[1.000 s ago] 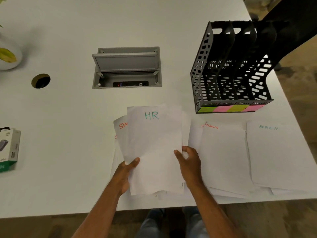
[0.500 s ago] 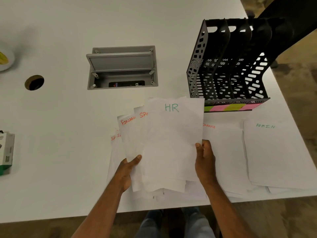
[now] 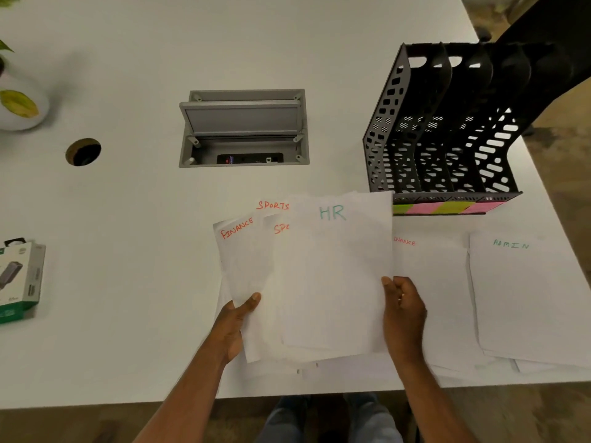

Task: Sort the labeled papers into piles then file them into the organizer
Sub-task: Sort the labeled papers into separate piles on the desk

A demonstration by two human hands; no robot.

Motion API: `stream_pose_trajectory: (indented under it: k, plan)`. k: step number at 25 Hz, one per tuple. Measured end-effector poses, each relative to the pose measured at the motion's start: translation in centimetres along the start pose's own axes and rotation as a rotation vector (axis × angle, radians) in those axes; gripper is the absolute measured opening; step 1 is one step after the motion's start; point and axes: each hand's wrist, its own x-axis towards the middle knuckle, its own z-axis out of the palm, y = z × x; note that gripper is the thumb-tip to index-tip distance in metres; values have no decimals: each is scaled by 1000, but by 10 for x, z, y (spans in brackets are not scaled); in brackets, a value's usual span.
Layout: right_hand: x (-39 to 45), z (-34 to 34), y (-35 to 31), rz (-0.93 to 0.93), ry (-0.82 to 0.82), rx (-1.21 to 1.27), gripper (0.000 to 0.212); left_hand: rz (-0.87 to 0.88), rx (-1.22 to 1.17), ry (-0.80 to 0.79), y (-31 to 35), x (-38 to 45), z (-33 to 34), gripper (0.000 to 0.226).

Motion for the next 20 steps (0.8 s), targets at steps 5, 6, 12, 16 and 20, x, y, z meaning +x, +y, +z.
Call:
stream_pose_trajectory:
  k: [5, 6, 12, 16, 20]
  plan:
    - [-29, 25, -9, -103, -51, 4, 15, -45, -42, -22, -1, -3, 9, 56]
    - [-31, 27, -8, -122, -56, 0, 17, -46, -48, -26, 1, -4, 9, 55]
    - [-5, 6, 2, -63, 55, -33, 17, 15, -137, 43, 6, -4, -7, 52]
    - [11, -16, 37, -36, 32, -304, 27, -22, -220, 98, 9, -3, -22, 53]
    - [-8, -27, 76, -85, -56, -493, 44, 11, -251, 95, 12, -6, -27, 53]
